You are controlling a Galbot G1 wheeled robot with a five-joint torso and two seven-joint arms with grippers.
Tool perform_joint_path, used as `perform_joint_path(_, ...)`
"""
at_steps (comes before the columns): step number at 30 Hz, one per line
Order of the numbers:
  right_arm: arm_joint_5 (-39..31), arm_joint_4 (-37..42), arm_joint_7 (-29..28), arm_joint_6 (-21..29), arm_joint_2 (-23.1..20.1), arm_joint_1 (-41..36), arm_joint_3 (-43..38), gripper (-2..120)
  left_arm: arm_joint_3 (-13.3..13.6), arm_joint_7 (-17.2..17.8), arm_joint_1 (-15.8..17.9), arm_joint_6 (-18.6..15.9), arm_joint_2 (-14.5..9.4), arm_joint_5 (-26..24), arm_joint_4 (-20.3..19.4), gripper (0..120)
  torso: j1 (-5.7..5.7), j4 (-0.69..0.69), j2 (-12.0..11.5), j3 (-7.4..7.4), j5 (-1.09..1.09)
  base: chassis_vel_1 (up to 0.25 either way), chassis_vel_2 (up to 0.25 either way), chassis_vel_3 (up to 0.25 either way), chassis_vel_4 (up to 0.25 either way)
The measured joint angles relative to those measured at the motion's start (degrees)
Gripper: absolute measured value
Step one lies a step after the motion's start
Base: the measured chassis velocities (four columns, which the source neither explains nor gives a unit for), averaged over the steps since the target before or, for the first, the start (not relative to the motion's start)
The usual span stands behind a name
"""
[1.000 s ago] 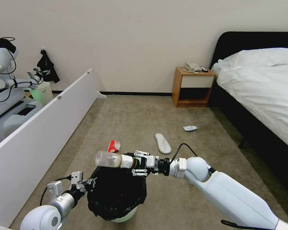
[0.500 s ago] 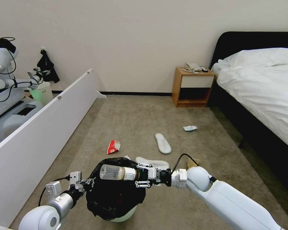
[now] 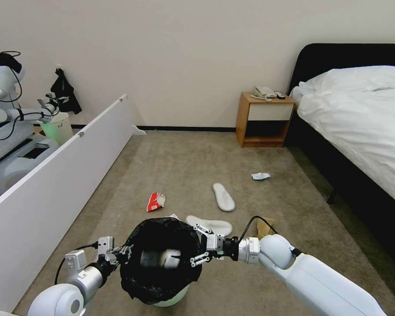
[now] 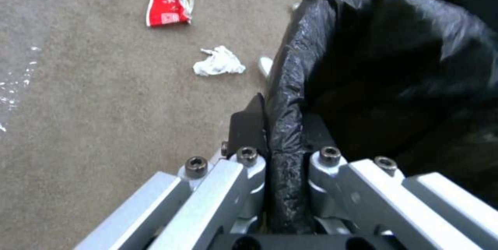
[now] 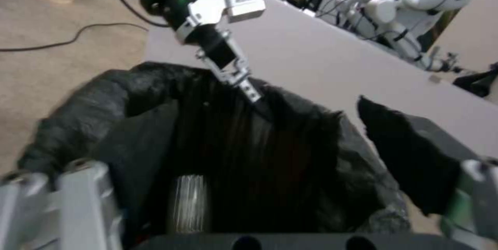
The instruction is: Pick up the trash bin, then pick up the garbage from the floor and place it into the trash bin.
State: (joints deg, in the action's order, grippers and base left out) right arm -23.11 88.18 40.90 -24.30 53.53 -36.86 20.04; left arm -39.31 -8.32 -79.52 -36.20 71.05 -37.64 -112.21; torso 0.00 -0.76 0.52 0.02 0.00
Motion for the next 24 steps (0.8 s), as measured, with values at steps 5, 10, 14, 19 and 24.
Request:
perform_joint_path(5,0.0,-0.5,0.3,0.2,0.1,0.4,1.0,99,0.1,-0.1,-0.2,0.3,0.5,0.1,0.0,4,0.0,0.0,0.0,0.0,0.0,0.0,0.0,0.0,0.0)
perform_joint_path(10,-0.1,-0.6,0.3,0.2,0.3,0.7,1.1,100,0.2,-0.2,-0.1,0.4,0.6,0.2,0.0,4,0.0,0.01,0.0,0.0,0.0,0.0,0.0,0.0,0.0)
perform_joint_path(14,-0.4,0.3,0.0,-0.1,0.3,0.4,-1.2,100,0.2,-0.2,0.0,0.4,0.6,0.2,0.1,4,0.0,0.0,0.0,0.0,0.0,0.0,0.0,0.0,0.0)
perform_joint_path(19,-1.8,3.4,-1.4,0.0,0.3,-0.6,-7.1,100,-0.3,0.3,0.0,0.6,0.9,0.1,0.0,4,0.0,0.0,0.0,0.0,0.0,0.0,0.0,0.0,0.0)
perform_joint_path(24,-3.2,6.5,-5.3,1.3,0.1,-2.2,-15.4,100,-1.5,0.6,-0.4,0.7,1.2,-0.6,-0.8,4,0.0,0.02,0.0,0.0,0.0,0.0,0.0,0.0,0.0)
